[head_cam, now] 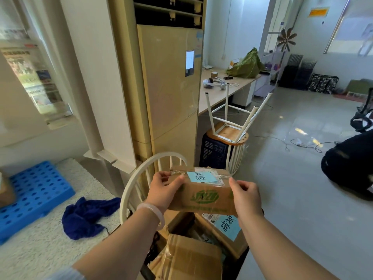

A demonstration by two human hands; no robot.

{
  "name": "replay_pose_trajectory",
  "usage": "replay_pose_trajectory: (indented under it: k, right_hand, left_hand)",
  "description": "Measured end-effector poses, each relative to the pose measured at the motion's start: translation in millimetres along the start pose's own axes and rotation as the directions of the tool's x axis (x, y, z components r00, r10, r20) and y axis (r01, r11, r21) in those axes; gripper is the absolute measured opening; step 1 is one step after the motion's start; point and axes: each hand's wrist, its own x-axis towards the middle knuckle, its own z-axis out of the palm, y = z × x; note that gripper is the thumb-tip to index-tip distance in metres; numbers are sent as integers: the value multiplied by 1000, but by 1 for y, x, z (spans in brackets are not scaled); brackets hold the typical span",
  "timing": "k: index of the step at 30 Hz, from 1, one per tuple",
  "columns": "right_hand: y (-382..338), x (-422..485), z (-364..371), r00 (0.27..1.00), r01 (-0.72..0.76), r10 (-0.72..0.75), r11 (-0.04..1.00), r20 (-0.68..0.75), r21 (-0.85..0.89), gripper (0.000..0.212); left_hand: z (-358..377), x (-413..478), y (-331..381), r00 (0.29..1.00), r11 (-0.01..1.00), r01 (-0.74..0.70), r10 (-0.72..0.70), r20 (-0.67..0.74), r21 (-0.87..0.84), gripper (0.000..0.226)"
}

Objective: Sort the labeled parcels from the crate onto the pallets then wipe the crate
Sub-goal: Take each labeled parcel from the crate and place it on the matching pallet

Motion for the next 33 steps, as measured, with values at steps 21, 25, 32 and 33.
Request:
replay_pose_trajectory:
  k: [21, 25, 32, 33]
  right_hand:
    - [3, -21, 52, 937, -161, 126, 983, 326, 84, 59]
    - [7, -21, 60, 924, -168, 139, 984, 355, 53, 45]
    - [3, -39, 79, 952, -98, 85, 995, 293, 30, 65]
    - [3, -42, 83, 954, -84, 73, 996, 290, 25, 70]
  left_hand:
    - [-60, -21, -15, 976, 988, -151, 142, -166, -44, 44]
    - [-61, -23, -11, 944, 967, -243, 217, -248, -78, 54]
    - [-42, -32, -25, 894, 974, -226, 206, -399, -2, 123]
    - [-37, -35, -25, 912, 980, -197, 192, -362, 23, 125]
